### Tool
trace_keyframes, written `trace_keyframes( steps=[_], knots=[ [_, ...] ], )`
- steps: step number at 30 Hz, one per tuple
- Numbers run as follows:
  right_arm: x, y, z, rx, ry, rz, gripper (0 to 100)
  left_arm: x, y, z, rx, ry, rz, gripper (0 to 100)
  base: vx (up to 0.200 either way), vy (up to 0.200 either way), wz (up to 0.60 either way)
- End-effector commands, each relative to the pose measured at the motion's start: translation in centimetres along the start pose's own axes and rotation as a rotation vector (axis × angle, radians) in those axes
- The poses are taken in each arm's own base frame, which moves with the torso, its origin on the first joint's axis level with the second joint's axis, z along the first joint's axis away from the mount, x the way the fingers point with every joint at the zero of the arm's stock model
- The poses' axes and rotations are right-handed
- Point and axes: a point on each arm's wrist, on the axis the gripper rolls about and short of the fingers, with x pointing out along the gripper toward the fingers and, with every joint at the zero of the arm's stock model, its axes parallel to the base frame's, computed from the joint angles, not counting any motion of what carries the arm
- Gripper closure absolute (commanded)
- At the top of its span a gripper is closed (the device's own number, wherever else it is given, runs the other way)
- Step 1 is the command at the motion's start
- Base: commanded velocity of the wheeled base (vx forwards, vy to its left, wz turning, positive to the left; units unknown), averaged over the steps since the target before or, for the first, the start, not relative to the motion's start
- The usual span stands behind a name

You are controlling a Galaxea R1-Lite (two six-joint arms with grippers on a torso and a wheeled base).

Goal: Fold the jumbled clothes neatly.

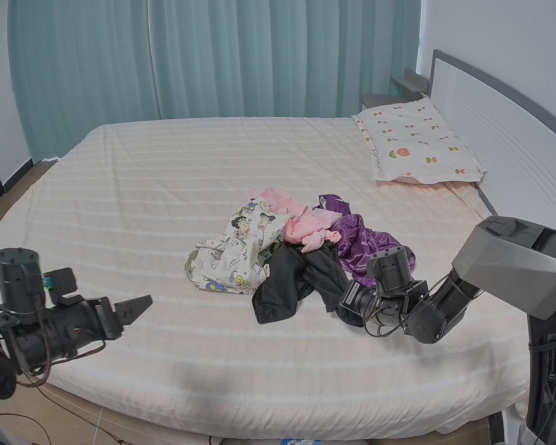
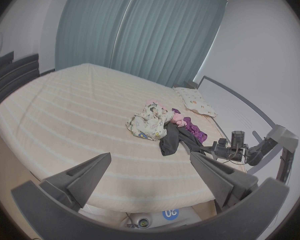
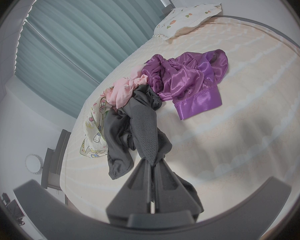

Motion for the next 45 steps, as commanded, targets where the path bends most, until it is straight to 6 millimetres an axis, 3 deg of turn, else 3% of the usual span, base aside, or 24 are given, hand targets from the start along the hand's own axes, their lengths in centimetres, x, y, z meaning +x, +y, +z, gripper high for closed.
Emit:
trace_keyframes(
  steps=[1, 4, 8, 11, 19, 34, 45],
  knots=[
    [0.0, -0.1, -0.3, -0.004, -0.002, 0.002, 100, 18.7, -3.8, -7.5, -0.082, 0.203, 0.028, 0, 0.000, 0.000, 0.00],
    [0.0, -0.1, -0.4, -0.009, 0.001, 0.001, 100, 20.9, -4.7, -6.9, -0.085, 0.185, 0.010, 0, 0.000, 0.000, 0.00],
    [0.1, -0.1, -0.5, -0.010, 0.003, 0.001, 100, 22.9, -5.3, -8.1, -0.069, 0.250, 0.025, 0, 0.000, 0.000, 0.00],
    [0.2, -0.2, -0.6, -0.011, 0.004, -0.001, 100, 25.6, -6.5, -8.5, -0.095, 0.227, 0.007, 0, 0.000, 0.000, 0.00],
    [0.5, -0.2, -0.7, -0.013, 0.004, -0.002, 100, 27.7, -8.8, -10.1, -0.085, 0.230, -0.030, 0, 0.000, 0.000, 0.00],
    [0.5, 0.0, -0.5, -0.011, -0.007, 0.002, 100, 30.2, -10.8, -8.9, -0.071, 0.124, 0.060, 0, 0.000, 0.000, 0.00],
    [0.5, -0.1, -0.5, -0.011, -0.007, 0.000, 100, 30.5, -11.7, -8.9, -0.043, 0.126, 0.128, 0, 0.000, 0.000, 0.00]
  ],
)
